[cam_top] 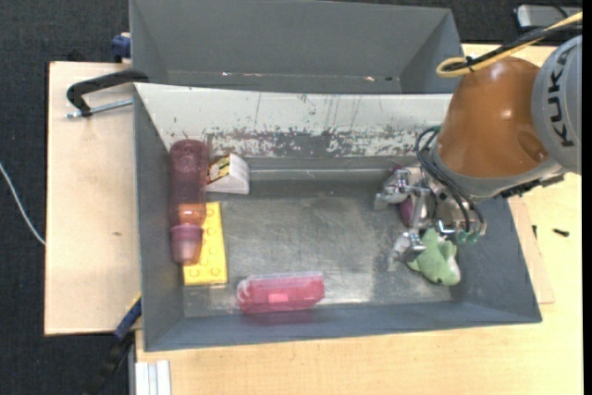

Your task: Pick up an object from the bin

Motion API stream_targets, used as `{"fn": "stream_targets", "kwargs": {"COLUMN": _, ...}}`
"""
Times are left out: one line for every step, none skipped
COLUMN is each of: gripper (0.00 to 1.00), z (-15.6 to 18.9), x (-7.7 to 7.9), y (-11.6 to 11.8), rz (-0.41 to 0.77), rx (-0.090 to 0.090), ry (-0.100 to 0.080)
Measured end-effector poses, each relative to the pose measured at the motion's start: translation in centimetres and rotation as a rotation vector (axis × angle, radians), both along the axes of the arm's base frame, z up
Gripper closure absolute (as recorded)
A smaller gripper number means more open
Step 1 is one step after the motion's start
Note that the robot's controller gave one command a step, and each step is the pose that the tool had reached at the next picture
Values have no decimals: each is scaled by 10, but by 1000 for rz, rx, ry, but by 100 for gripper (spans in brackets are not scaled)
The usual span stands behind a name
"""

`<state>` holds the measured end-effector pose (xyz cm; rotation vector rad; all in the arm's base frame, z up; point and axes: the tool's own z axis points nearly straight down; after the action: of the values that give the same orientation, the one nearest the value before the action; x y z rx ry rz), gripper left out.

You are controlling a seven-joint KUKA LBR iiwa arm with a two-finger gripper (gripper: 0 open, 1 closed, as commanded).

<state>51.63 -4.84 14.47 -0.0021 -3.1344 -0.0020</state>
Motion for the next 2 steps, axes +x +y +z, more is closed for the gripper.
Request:
{"fn": "stream_targets", "kwargs": {"gripper": 0, "z": 4, "x": 2, "y": 0, "rz": 1, "rx": -1, "ry": -9}}
{"fn": "stream_targets", "kwargs": {"gripper": 0, "z": -28, "x": -3, "y": -36, "rz": 178, "rx": 1, "ry": -15}}
